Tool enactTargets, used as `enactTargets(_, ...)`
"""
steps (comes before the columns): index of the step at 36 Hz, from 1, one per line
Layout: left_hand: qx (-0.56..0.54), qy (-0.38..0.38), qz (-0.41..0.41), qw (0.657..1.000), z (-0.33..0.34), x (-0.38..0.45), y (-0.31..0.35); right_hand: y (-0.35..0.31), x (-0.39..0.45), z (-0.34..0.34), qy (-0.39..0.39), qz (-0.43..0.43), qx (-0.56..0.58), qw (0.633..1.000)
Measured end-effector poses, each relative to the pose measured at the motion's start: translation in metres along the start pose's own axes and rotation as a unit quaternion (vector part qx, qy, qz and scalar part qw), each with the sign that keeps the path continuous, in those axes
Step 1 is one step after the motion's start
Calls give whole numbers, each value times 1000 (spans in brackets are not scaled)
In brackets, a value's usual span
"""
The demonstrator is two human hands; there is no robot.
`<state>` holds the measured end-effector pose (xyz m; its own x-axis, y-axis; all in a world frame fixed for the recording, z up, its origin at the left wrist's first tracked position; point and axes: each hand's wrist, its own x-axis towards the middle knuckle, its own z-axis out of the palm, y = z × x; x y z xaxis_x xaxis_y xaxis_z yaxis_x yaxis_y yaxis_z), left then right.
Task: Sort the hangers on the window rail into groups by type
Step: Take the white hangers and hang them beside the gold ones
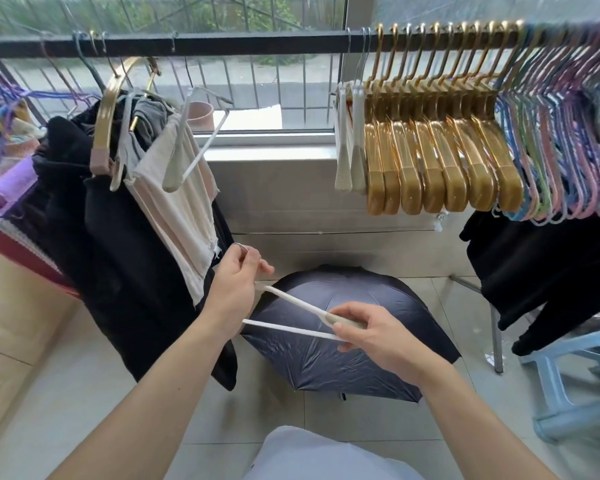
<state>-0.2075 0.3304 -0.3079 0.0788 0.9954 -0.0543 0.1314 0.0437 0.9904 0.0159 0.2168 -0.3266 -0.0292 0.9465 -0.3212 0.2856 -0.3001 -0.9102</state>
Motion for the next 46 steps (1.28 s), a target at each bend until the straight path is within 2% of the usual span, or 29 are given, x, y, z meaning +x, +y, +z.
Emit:
enactTargets(6, 25, -5, 51, 998, -2, 4, 11, -23, -5, 10, -68, -8, -22, 997)
enactTargets(15, 9, 26, 84, 996, 3, 8, 31, -42, -8, 21, -46, -51, -38, 997)
enactTargets(21, 28, -1, 62, 998, 0, 14, 35, -43, -11, 26, -18, -47, -22, 998)
enactTargets(26, 72, -2, 41, 997, -10, 21, 51, -53, -9, 32, 38, -32, 12, 999)
enactTargets(29, 109, 12, 84, 990, -25, 28, 78, -75, -1, 31, 86, -48, 23, 995)
enactTargets(33, 143, 45, 168, 974, -55, 41, 126, -128, 8, 25, 166, -120, 15, 979)
enactTargets(36, 173, 64, 202, 962, -77, 54, 158, -169, 16, 15, 218, -151, 20, 964)
enactTargets(40, 225, 77, 211, 948, -99, 73, 187, -216, 32, -4, 275, -178, -12, 945)
enactTargets(46, 261, 57, 178, 947, -116, 84, 195, -251, 73, -23, 323, -155, -96, 929)
